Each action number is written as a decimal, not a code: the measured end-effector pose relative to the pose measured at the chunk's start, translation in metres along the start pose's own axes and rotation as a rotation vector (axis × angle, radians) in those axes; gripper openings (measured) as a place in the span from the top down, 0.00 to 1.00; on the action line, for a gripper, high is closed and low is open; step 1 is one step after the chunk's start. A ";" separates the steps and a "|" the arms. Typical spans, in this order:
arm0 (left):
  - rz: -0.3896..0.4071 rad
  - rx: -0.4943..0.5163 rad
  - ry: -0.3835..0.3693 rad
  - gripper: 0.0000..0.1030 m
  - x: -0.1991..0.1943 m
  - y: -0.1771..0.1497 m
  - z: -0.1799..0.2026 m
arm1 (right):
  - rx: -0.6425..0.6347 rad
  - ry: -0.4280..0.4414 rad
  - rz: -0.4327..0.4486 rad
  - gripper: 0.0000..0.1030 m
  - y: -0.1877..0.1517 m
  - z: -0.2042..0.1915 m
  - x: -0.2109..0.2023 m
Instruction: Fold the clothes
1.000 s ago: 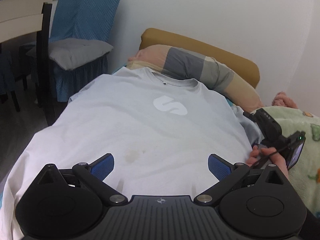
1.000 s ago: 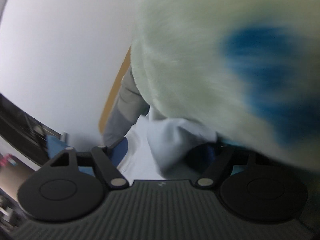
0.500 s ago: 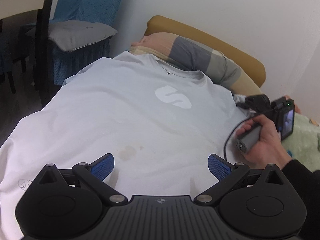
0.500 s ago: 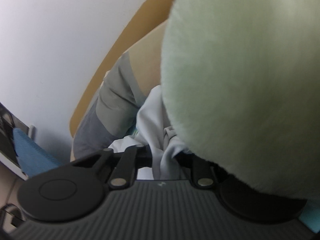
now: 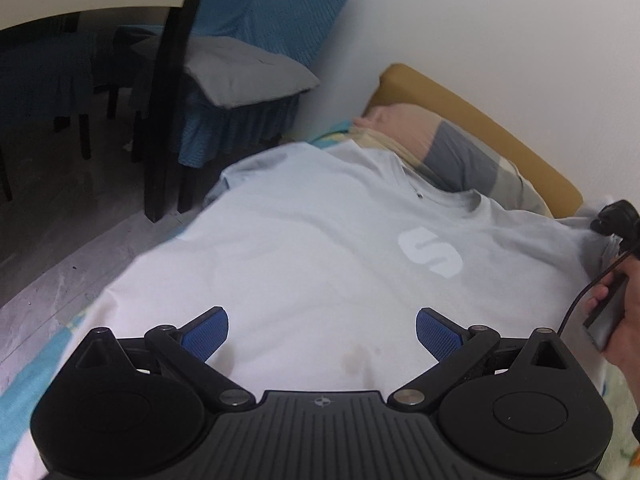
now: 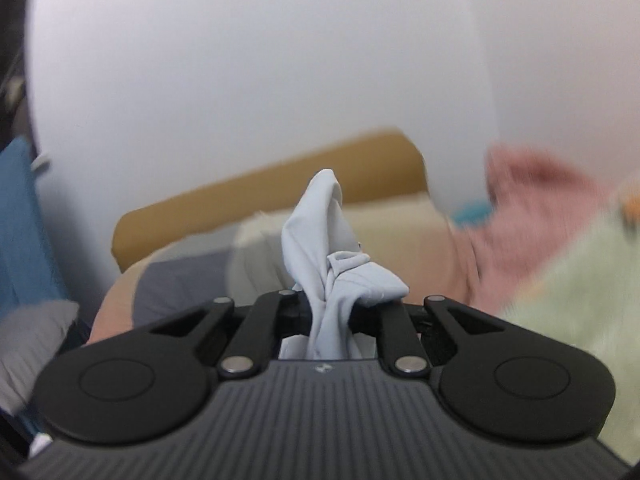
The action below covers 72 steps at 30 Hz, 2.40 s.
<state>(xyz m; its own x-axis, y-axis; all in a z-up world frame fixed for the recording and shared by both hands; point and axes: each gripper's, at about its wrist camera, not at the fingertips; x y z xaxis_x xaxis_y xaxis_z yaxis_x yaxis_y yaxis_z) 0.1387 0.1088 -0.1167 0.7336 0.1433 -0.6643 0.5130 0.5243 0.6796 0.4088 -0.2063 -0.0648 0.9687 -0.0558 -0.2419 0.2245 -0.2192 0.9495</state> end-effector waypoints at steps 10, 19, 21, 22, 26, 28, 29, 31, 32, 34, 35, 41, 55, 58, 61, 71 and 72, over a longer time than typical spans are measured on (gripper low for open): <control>-0.006 -0.088 0.117 0.02 0.013 0.020 -0.049 | -0.414 0.197 -0.162 0.85 -0.112 -0.172 0.008; -0.064 -0.044 0.132 0.02 0.043 0.017 -0.047 | -0.352 0.351 -0.294 0.10 -0.157 -0.184 0.012; -0.066 -0.034 0.115 0.02 0.042 0.013 -0.044 | -0.339 0.371 -0.290 0.10 -0.148 -0.177 -0.001; -0.068 -0.024 0.114 0.02 0.042 0.012 -0.042 | -0.333 0.381 -0.284 0.10 -0.143 -0.173 -0.009; -0.065 0.007 0.094 0.02 0.035 0.008 -0.036 | -0.289 0.413 -0.257 0.10 -0.116 -0.140 -0.060; -0.056 0.032 0.081 0.02 0.029 0.006 -0.031 | -0.240 0.426 -0.257 0.10 -0.103 -0.117 -0.093; -0.049 0.051 0.074 0.02 0.025 0.005 -0.027 | -0.216 0.428 -0.259 0.10 -0.097 -0.106 -0.111; -0.041 0.091 0.059 0.02 0.017 0.000 -0.019 | -0.181 0.423 -0.269 0.10 -0.093 -0.082 -0.151; -0.041 0.110 0.047 0.02 0.011 -0.004 -0.015 | -0.165 0.421 -0.275 0.10 -0.091 -0.071 -0.171; -0.038 0.147 0.026 0.02 0.001 -0.013 -0.008 | -0.134 0.416 -0.287 0.10 -0.088 -0.049 -0.210; -0.036 0.165 0.016 0.02 -0.004 -0.017 -0.004 | -0.116 0.410 -0.288 0.10 -0.087 -0.038 -0.228; -0.058 0.239 -0.001 0.02 -0.027 -0.037 0.007 | -0.015 0.345 -0.284 0.10 -0.075 0.025 -0.311; -0.105 0.531 -0.043 0.05 -0.064 -0.094 0.069 | 0.281 0.122 -0.142 0.10 -0.044 0.186 -0.375; -0.123 0.612 -0.064 0.08 -0.067 -0.115 0.096 | 0.344 0.079 -0.125 0.10 -0.045 0.210 -0.371; -0.139 0.655 -0.093 0.10 -0.074 -0.137 0.126 | 0.420 0.020 -0.098 0.10 -0.050 0.230 -0.371; -0.227 0.762 -0.422 0.24 -0.084 -0.225 0.220 | 0.529 -0.008 -0.025 0.10 -0.056 0.267 -0.378; -0.241 0.772 -0.433 0.27 -0.080 -0.234 0.225 | 0.533 -0.007 -0.019 0.10 -0.056 0.270 -0.377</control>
<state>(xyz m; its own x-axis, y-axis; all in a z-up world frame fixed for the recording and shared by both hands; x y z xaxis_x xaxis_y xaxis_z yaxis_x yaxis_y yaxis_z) 0.0607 -0.2143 -0.1522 0.5908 -0.3057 -0.7467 0.7152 -0.2299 0.6600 0.0023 -0.4359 -0.0802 0.9638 -0.0528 -0.2612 0.1556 -0.6844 0.7123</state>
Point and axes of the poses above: each gripper's, at about its wrist camera, not at the fingertips, and x roughly the way its jaws point, z to its right, y to its top, and after that the axes turned 4 degrees about y, right-handed
